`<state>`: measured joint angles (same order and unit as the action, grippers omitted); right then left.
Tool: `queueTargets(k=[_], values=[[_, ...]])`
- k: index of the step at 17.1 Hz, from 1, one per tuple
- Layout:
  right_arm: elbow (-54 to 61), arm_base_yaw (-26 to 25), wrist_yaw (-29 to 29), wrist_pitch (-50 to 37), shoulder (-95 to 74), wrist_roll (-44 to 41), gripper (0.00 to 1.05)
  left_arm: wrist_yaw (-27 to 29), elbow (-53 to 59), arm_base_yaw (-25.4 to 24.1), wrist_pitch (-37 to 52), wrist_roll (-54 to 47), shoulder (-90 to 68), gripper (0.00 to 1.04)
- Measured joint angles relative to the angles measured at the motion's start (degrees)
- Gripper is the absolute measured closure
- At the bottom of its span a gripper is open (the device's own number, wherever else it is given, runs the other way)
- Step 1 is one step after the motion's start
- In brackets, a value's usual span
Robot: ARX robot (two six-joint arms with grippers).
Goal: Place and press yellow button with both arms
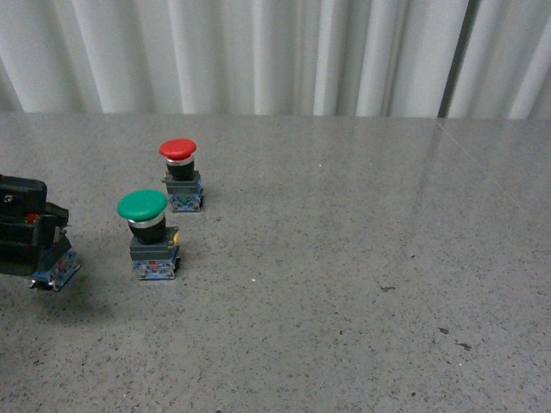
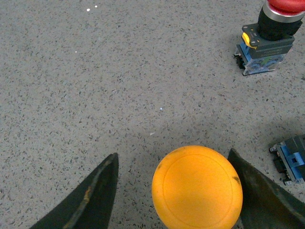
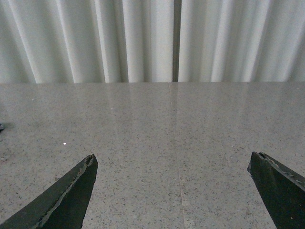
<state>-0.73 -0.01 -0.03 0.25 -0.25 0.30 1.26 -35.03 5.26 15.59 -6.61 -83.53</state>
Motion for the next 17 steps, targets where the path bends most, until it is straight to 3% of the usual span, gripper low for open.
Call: queueTargets(k=[5, 6, 8, 9, 13, 17], values=[[0.0, 0.0, 0.0, 0.0, 0.0, 0.0, 0.06, -0.2, 0.0, -0.1, 0.1, -0.1, 0.0, 0.61], [0.0, 0.0, 0.0, 0.0, 0.0, 0.0, 0.06, -0.2, -0.1, -0.2, -0.7, -0.1, 0.4, 0.69], [0.0, 0.0, 0.0, 0.0, 0.0, 0.0, 0.06, 1.8, -5.2, 0.9, -6.4, 0.0, 9.0, 0.70], [0.0, 0.0, 0.0, 0.0, 0.0, 0.0, 0.06, 2.8, -13.4, 4.7, -8.0, 1.4, 10.7, 0.71], [0.0, 0.0, 0.0, 0.0, 0.0, 0.0, 0.06, 6.8, -27.6, 16.8, -11.9, 10.3, -0.2, 0.71], [0.0, 0.0, 0.0, 0.0, 0.0, 0.0, 0.06, 13.2, -32.0, 28.3, -14.1, 19.0, -11.0, 0.71]])
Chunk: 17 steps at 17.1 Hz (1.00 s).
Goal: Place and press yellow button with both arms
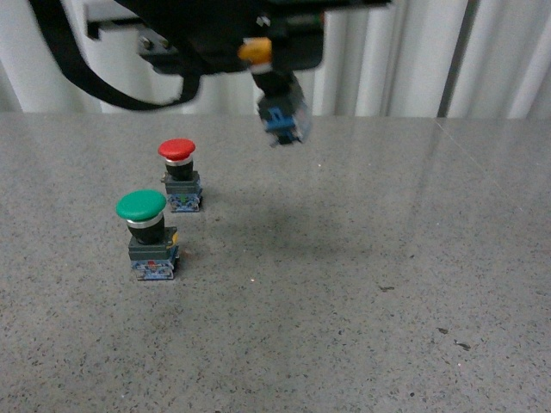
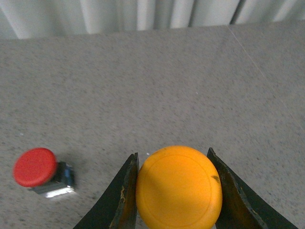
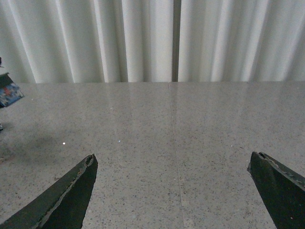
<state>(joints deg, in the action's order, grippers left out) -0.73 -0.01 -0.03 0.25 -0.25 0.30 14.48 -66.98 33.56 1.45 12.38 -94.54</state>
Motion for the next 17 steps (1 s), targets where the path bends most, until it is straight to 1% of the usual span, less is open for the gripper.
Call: queueTargets(k=[2, 3, 6, 10, 14, 17], values=[[0.0, 0.0, 0.0, 0.0, 0.0, 0.0, 0.06, 3.4, 0.3, 3.7, 1.1, 2.7, -1.7, 0.71], [0.0, 0.0, 0.0, 0.0, 0.0, 0.0, 0.06, 3.7, 0.5, 4.4, 1.1, 4.1, -2.3, 0.71], [0.0, 0.0, 0.0, 0.0, 0.0, 0.0, 0.06, 5.0, 1.0, 4.7, 1.1, 7.3, -5.9, 0.71], [0.0, 0.0, 0.0, 0.0, 0.0, 0.0, 0.06, 4.1, 2.7, 5.6, -0.2, 11.5, -7.6, 0.71], [0.0, 0.0, 0.0, 0.0, 0.0, 0.0, 0.06, 4.8, 2.8, 6.3, -0.1, 12.7, -9.1, 0.71], [0.0, 0.0, 0.0, 0.0, 0.0, 0.0, 0.06, 6.5, 3.4, 6.4, 0.8, 12.2, -10.0, 0.71]])
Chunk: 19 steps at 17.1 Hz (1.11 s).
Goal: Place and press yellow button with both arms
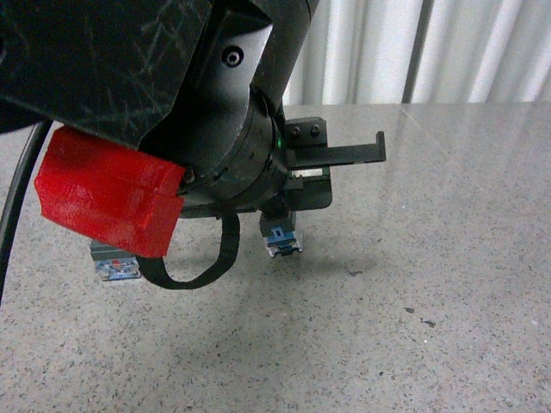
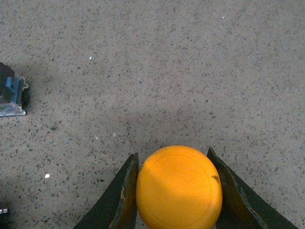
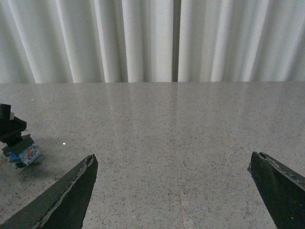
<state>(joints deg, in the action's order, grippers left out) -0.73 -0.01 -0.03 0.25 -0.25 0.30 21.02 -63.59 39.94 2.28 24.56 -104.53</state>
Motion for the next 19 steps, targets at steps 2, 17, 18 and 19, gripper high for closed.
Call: queueTargets(k=[2, 17, 18, 19], values=[[0.0, 0.0, 0.0, 0.0, 0.0, 0.0, 0.06, -0.5, 0.2, 0.0, -0.2, -0.8, -0.2, 0.61], [0.0, 0.0, 0.0, 0.0, 0.0, 0.0, 0.06, -15.8, 13.1, -33.7, 1.2, -25.2, 46.8, 0.07], [0.0, 0.0, 0.0, 0.0, 0.0, 0.0, 0.06, -18.8, 14.2, -36.1, -0.8, -26.4, 52.2, 0.08], [0.0, 0.0, 0.0, 0.0, 0.0, 0.0, 0.06, -20.6, 15.4, -38.8, -4.1, -26.1, 57.7, 0.16]])
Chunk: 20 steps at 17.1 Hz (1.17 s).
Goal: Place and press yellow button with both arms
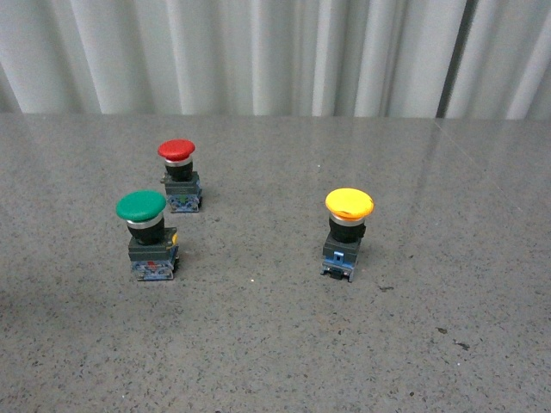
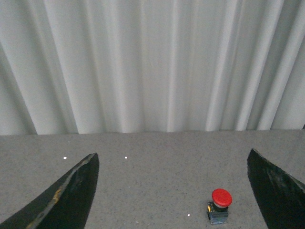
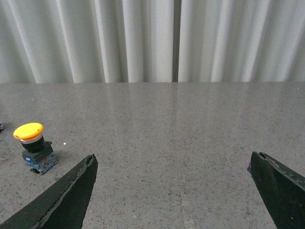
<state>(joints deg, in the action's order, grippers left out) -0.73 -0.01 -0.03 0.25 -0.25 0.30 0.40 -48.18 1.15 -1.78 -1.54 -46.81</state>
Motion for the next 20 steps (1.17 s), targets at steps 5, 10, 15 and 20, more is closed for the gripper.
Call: queueTargets(k=[5, 10, 15, 20], values=[[0.0, 0.0, 0.0, -0.1, 0.0, 0.0, 0.06, -0.5, 15.6, -1.0, 0.8, 1.1, 17.9, 0.52], [0.0, 0.0, 0.0, 0.0, 0.0, 0.0, 0.06, -0.4, 28.4, -1.0, 4.8, 1.2, 23.2, 0.94], [0.0, 0.0, 0.0, 0.0, 0.0, 0.0, 0.06, -0.4, 34.6, -1.0, 7.4, 1.4, 27.9, 1.03], [0.0, 0.0, 0.0, 0.0, 0.0, 0.0, 0.06, -0.4, 40.6, -1.0, 8.2, 1.4, 32.9, 1.03]])
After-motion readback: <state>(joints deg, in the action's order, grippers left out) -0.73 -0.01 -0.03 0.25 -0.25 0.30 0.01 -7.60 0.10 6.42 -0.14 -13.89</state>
